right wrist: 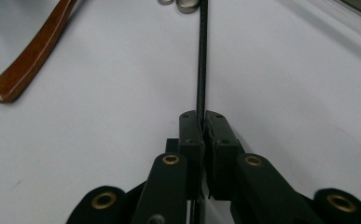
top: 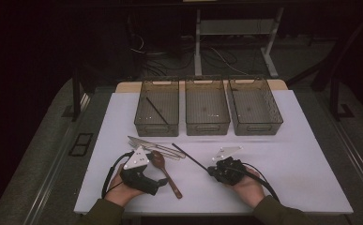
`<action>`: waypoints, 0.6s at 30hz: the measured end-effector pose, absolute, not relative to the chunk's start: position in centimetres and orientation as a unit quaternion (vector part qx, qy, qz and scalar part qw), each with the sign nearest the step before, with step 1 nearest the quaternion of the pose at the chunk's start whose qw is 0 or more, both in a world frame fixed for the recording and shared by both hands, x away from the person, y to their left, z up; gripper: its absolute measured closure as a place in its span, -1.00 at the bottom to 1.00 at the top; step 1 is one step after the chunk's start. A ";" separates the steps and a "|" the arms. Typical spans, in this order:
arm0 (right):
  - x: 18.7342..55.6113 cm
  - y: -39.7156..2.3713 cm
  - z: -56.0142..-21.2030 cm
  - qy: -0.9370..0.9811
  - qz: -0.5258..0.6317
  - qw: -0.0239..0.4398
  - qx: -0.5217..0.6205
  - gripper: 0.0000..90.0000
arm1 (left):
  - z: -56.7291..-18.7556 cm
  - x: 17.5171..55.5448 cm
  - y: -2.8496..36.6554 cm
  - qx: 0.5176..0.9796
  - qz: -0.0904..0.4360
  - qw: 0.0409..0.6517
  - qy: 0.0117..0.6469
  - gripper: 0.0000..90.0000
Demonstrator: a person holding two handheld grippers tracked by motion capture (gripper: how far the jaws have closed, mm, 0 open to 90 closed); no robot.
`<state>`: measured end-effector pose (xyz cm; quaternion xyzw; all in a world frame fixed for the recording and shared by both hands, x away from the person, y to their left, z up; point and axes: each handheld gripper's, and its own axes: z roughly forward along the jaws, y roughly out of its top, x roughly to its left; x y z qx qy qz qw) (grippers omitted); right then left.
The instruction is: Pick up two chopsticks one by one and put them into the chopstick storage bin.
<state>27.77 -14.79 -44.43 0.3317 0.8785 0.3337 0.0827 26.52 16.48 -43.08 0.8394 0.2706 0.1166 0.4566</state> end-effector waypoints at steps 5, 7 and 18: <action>28.3 -15.5 -43.8 0.868 0.350 0.072 0.344 0.92 | -43.1 26.6 16.5 0.839 0.116 0.457 0.271 -1.00; 28.4 -15.8 -43.5 0.866 0.356 0.064 0.345 0.92 | -43.1 26.6 16.5 0.839 0.116 0.457 0.271 -1.00; 28.9 -18.1 -41.6 0.846 0.395 0.064 0.351 0.92 | -43.1 26.6 16.6 0.839 0.117 0.458 0.270 -1.00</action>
